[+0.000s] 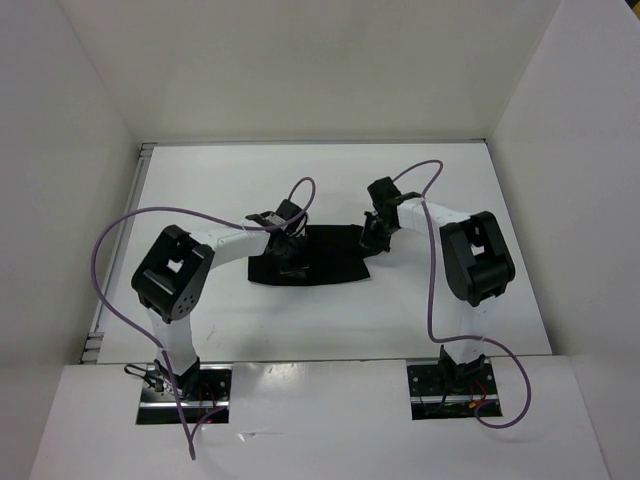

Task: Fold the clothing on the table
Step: Fold the skirt

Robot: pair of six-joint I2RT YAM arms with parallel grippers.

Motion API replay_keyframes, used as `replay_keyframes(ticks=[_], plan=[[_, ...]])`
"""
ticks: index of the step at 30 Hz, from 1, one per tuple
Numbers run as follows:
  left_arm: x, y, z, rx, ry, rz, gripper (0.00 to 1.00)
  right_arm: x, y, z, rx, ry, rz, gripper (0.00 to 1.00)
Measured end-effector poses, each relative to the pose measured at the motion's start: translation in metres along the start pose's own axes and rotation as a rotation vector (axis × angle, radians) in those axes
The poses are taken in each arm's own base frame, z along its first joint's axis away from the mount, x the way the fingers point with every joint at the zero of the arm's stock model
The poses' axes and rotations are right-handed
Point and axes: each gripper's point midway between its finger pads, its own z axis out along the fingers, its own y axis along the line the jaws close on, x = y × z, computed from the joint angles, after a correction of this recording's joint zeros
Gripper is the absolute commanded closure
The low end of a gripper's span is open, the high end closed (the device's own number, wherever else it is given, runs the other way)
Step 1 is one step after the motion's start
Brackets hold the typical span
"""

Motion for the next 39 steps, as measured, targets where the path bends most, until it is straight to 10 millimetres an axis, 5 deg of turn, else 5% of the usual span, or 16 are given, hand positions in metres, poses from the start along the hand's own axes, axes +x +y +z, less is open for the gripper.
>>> replay_keyframes(ticks=[7, 15, 23, 26, 33, 39], plan=[[-0.001, 0.004, 0.005, -0.013, -0.003, -0.004, 0.94, -0.004, 0.013, -0.027, -0.047, -0.042, -0.013, 1.0], [-0.001, -0.009, 0.011, 0.059, 0.009, 0.009, 0.94, 0.005, 0.06, -0.086, -0.251, -0.081, -0.079, 1.0], [0.004, -0.025, 0.011, 0.113, 0.021, 0.037, 0.78, 0.016, 0.074, -0.093, -0.331, -0.023, -0.076, 1.0], [-0.006, -0.019, -0.008, 0.095, -0.013, 0.016, 0.66, 0.016, 0.075, -0.094, -0.336, -0.02, -0.078, 1.0], [-0.082, 0.011, -0.092, 0.035, -0.305, -0.08, 0.66, 0.017, 0.08, -0.098, -0.359, -0.01, -0.08, 1.0], [-0.098, 0.072, -0.105, -0.137, -0.403, -0.197, 0.67, 0.009, 0.092, -0.109, -0.394, -0.031, -0.094, 1.0]])
